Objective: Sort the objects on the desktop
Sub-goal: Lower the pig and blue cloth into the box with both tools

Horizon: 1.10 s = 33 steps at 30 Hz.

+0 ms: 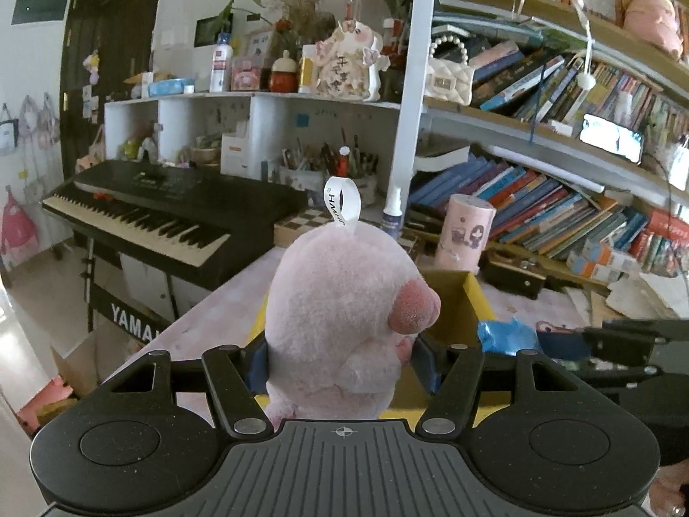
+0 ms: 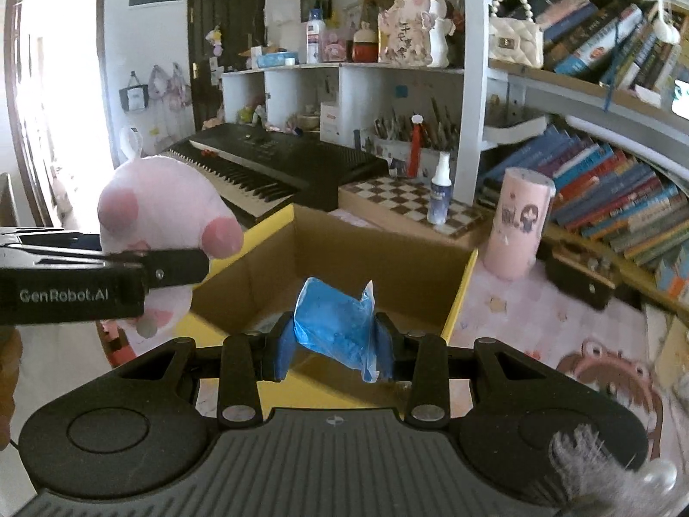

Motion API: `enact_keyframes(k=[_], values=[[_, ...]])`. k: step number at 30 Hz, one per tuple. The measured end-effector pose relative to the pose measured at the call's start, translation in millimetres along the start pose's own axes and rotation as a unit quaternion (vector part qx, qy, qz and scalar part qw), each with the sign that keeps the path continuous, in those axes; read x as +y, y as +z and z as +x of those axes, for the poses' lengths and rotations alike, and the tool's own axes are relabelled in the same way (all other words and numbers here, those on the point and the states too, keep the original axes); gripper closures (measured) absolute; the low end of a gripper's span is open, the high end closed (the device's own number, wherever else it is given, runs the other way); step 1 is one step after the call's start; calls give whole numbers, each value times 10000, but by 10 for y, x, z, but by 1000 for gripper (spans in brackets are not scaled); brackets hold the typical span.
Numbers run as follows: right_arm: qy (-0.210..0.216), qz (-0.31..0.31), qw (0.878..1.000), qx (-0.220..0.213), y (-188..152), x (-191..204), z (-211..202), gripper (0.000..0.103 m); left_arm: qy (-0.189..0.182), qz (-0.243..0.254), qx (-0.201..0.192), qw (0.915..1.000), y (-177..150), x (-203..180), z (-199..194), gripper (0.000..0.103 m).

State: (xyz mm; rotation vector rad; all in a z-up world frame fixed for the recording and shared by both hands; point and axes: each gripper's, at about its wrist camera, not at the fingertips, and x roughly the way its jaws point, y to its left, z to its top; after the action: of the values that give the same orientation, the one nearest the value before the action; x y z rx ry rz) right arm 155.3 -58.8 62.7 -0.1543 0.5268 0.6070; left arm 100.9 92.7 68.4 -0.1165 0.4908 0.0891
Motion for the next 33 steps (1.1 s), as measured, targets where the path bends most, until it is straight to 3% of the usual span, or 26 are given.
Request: enact_keyframes(k=[10,18,33], values=[[137,-1090,9926,510,63,-260,661,68,336,485,494,9970,48,-197,624,40],[413,-2103,9721,949,145,-320,1177,68,521,686,1033,9909,85,-259,1074,40],[1040,-3028,9287,1872,96,-381,1658,68,514,837,1761,9795,-45,-398,1521,38]])
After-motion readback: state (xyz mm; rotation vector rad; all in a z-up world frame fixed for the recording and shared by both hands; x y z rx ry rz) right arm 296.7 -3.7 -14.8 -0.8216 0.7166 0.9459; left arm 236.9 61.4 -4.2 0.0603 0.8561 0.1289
